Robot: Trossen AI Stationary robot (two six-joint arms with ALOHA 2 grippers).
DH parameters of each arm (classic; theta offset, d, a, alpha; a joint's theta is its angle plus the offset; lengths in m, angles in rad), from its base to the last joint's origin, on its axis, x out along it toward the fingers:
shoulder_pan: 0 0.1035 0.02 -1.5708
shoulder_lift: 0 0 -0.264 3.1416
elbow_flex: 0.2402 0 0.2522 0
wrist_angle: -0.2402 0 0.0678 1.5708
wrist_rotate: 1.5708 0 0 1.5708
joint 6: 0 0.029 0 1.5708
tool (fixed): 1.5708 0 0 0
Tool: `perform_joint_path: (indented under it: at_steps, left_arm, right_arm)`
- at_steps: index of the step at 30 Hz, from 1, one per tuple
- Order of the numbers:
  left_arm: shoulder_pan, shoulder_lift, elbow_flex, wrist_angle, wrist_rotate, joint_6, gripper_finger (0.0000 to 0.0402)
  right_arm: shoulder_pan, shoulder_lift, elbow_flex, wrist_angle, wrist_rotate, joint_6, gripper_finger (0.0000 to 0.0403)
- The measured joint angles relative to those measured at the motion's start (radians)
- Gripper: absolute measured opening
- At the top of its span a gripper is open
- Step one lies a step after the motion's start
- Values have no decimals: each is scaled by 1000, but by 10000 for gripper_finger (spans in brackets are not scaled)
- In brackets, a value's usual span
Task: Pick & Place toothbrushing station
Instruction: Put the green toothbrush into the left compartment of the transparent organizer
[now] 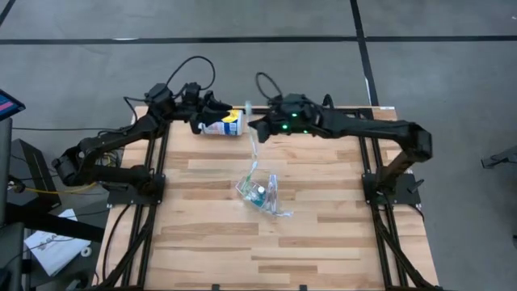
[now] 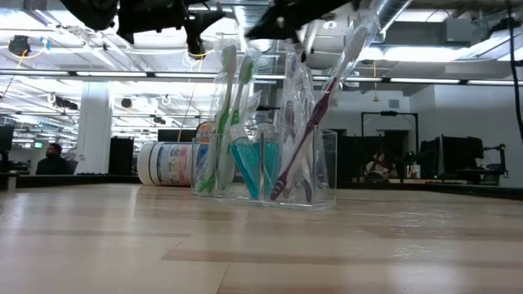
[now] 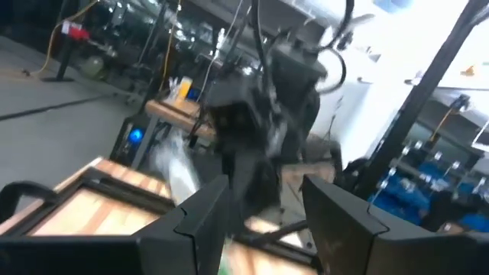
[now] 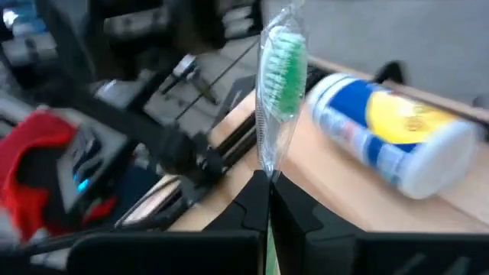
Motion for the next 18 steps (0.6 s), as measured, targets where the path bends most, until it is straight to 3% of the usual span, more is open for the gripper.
perform_joint_path:
  at_steps: [8,18]
  left_arm:
    - [29,3,0,9,6,-46,163]
    - [70,6,0,0,36,-46,163]
  right_arm:
    - [21,162,172,36,-117,-64,0]
    - [19,175,249,-9,-120,-153,0]
